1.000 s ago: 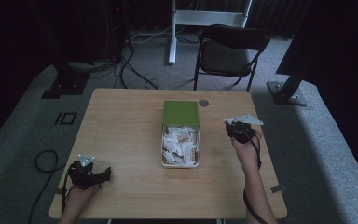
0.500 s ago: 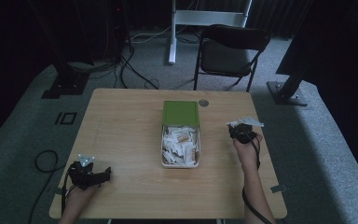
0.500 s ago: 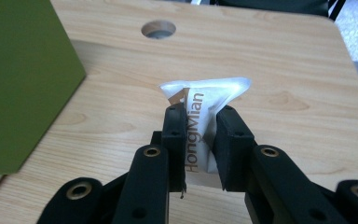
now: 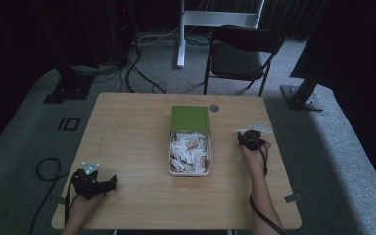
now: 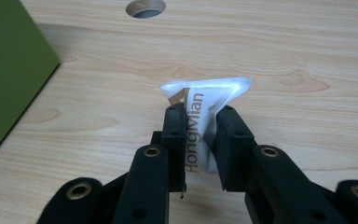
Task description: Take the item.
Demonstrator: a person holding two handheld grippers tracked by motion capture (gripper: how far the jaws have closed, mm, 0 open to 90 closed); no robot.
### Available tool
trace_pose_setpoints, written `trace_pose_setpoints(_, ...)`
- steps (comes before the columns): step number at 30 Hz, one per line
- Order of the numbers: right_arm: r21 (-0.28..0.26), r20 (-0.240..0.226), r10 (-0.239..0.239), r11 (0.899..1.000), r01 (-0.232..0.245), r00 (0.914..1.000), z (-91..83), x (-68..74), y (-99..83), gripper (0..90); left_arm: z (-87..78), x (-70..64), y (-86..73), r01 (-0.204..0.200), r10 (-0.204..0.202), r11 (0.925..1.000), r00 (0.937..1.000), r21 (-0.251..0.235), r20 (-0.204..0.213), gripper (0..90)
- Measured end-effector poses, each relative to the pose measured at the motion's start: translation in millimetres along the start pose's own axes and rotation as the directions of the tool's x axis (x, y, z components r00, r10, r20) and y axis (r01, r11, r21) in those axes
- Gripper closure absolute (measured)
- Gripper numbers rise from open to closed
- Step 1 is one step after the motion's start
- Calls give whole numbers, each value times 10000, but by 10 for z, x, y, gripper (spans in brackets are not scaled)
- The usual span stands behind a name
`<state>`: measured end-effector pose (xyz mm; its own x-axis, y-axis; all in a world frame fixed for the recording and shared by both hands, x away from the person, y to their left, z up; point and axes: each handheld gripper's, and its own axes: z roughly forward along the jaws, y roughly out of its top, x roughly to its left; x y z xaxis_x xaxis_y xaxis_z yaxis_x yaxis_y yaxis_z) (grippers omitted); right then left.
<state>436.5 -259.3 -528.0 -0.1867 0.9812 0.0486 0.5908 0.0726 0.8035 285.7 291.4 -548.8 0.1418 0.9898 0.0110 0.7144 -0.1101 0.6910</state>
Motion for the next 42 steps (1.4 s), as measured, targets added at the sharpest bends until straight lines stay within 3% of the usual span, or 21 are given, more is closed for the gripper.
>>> trace_pose_setpoints(11, 338, -34, 33, 9994, -32, 10000, 126, -11, -68, 743, 0, 0, 0, 0, 0, 10000, 10000, -2, 1, 21)
trace_pose_setpoints(18, 352, 8, -144, 9993, 144, 9999, 128, -10, -52, 575, 0, 0, 0, -2, 2, 10000, 10000, 1, 2, 21)
trace_pose_setpoints(21, 320, -19, 16, 9995, -16, 10000, 116, -16, -46, 483, 0, 0, 0, 2, -2, 10000, 10000, -1, 3, 21)
trace_pose_setpoints(24, 336, -15, 6, 9994, -6, 10000, 102, -20, -48, 454, 0, 0, 0, -1, 1, 10000, 10000, 0, -2, 21)
trace_pose_setpoints(29, 250, -140, 654, 9976, -651, 9978, 13, -41, -80, 301, 0, 0, 0, -1, 1, 10000, 10000, 2, 3, 21)
trace_pose_setpoints(42, 544, 233, 855, 9947, -867, 9961, -239, -108, -296, 172, 0, 0, 0, 0, 0, 10000, 10000, 1, 2, 21)
